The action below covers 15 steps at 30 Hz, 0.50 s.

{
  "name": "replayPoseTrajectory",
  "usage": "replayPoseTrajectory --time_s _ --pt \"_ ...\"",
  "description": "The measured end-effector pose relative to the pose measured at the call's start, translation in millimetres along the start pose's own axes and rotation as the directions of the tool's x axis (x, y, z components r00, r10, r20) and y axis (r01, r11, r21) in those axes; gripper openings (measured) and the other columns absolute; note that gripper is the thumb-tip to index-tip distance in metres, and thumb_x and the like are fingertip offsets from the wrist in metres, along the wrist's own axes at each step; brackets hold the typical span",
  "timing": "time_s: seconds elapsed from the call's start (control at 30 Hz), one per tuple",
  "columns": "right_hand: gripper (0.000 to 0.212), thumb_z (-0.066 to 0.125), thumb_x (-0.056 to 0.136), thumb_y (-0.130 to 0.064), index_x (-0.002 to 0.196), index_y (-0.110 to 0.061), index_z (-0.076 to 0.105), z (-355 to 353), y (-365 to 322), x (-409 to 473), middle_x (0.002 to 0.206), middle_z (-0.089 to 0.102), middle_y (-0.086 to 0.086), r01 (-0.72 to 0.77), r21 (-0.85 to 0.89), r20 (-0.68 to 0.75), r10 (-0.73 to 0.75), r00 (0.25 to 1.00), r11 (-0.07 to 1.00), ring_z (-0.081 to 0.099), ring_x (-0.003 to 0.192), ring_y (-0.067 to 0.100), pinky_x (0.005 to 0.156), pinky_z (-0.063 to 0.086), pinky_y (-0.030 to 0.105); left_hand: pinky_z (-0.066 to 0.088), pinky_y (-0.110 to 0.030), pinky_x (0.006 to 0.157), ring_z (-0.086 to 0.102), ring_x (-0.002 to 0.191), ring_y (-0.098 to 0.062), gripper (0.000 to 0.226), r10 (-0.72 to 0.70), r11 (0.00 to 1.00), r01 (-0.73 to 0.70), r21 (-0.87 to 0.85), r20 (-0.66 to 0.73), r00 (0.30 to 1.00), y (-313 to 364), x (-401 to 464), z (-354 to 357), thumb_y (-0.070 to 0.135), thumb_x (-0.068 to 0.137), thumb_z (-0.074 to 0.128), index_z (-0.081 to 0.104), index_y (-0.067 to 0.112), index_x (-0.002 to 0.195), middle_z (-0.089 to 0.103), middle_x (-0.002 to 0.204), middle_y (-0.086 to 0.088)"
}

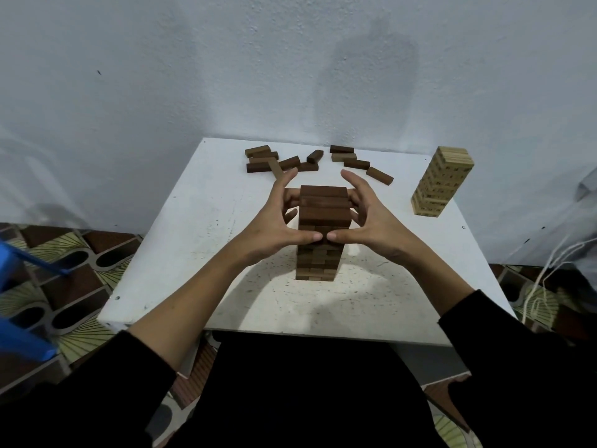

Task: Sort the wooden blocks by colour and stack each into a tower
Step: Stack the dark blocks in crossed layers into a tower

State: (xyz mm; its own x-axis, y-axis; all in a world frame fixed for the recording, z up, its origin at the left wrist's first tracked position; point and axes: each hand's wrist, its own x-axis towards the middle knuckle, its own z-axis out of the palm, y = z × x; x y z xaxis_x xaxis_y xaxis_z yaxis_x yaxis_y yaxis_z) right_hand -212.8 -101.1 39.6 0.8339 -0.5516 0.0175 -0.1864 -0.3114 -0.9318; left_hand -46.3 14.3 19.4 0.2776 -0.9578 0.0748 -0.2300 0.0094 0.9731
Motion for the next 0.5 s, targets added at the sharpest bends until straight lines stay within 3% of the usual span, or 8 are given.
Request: replayPoseTrajectory --time_s 0.17,0.27,0.4,0.43,0.5 --pt "0.107 0.08 0.07 -0.01 0.149 -0.029 0.01 -2 1 1 0.138 0.041 -0.003 0.003 -0.017 0.043 -0.002 0.999 1.0 0.035 0.135 0.012 0.118 0.021 0.038 0.031 -0.044 0.114 0.043 0.13 -0.012 0.116 -0.009 1.0 0.009 -0.012 0.035 0.999 1 0 -2 0.017 0.061 0.081 0.008 0.029 0.15 0.048 0.133 0.001" --pt "0.112 0.085 0.065 -0.031 0.148 -0.032 0.009 -11 -2 1 0.142 0.039 -0.006 0.001 0.007 0.078 -0.002 0.997 1.0 0.033 0.136 0.007 0.116 0.021 0.03 0.025 -0.032 0.115 0.035 0.137 -0.01 0.121 -0.046 0.999 0.045 0.016 0.118 0.992 2 -2 -13 0.016 0.059 0.083 0.006 0.031 0.15 0.039 0.145 0.001" --pt "0.086 0.059 0.075 -0.064 0.146 -0.029 0.025 -29 -4 8 0.138 0.047 -0.011 0.006 0.0 -0.004 -0.006 1.0 1.0 0.039 0.131 0.002 0.105 0.033 0.023 0.028 -0.026 0.109 0.034 0.136 -0.01 0.106 -0.118 0.992 0.112 0.05 0.117 0.986 -1 -2 -39 -0.001 0.068 0.081 0.017 0.03 0.147 0.039 0.146 0.003" --pt "0.077 0.053 0.08 -0.067 0.143 -0.028 0.031 -33 -3 12 0.134 0.051 -0.013 -0.005 0.013 -0.043 0.005 0.999 1.0 0.042 0.129 0.002 0.107 0.035 0.027 0.03 -0.028 0.109 0.036 0.134 -0.012 0.098 -0.133 0.99 0.129 0.054 0.089 0.987 -4 0 -45 -0.004 0.072 0.077 0.021 0.028 0.146 0.042 0.144 0.002" --pt "0.057 0.048 0.089 -0.055 0.137 -0.025 0.041 -39 -1 23 0.129 0.054 -0.011 -0.033 0.007 -0.108 0.034 0.994 0.999 0.048 0.124 0.004 0.11 0.036 0.035 0.036 -0.03 0.108 0.043 0.129 -0.013 0.079 -0.153 0.985 0.152 0.081 0.01 0.988 -12 5 -55 0.0 0.08 0.072 0.031 0.022 0.144 0.049 0.138 0.0"
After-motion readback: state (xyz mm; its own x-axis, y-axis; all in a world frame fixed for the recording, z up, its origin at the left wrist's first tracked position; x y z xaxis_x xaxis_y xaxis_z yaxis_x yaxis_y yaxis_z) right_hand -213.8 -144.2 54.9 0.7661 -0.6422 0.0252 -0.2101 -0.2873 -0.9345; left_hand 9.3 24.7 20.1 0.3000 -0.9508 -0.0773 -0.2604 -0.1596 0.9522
